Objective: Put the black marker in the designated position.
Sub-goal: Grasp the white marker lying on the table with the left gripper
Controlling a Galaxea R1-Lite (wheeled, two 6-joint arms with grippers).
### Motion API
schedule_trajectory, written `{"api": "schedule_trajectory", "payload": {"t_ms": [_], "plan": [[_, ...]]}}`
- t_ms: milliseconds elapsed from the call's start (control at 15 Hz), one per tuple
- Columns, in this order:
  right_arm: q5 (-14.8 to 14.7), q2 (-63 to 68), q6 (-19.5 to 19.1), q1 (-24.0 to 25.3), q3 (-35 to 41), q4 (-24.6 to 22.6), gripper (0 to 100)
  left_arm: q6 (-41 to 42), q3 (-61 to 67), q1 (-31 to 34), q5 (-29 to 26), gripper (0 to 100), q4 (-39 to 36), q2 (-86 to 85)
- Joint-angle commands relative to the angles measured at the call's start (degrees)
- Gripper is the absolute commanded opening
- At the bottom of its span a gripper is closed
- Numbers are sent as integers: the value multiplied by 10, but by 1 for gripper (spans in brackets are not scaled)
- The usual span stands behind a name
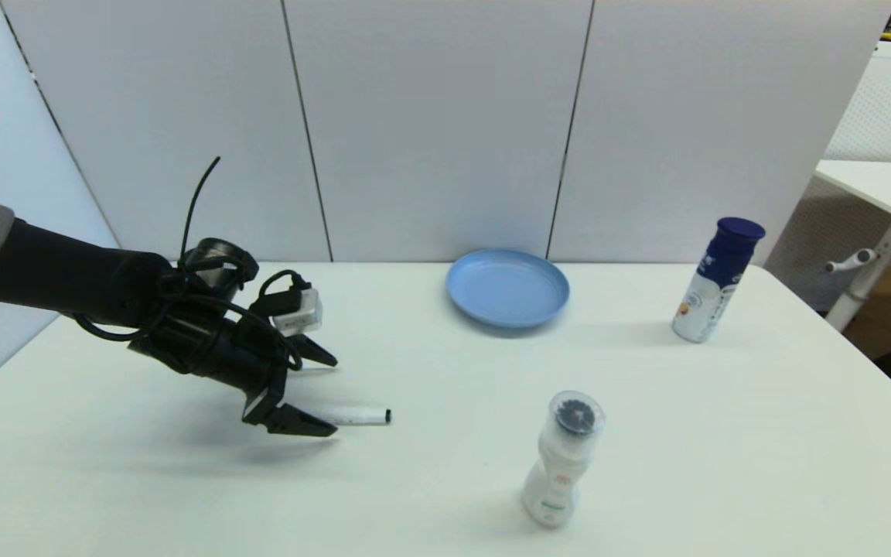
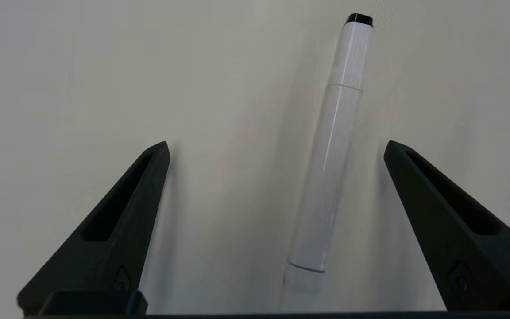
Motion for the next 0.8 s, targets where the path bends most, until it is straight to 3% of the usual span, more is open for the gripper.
{"api": "schedule_trajectory", "payload": {"t_ms": [67,800], "plan": [[1,-1,-1,0,0,1,100,2,5,-1,-3,100,2,-1],[1,1,-1,0,0,1,100,2,12,-3,-3,100,1,3]]}}
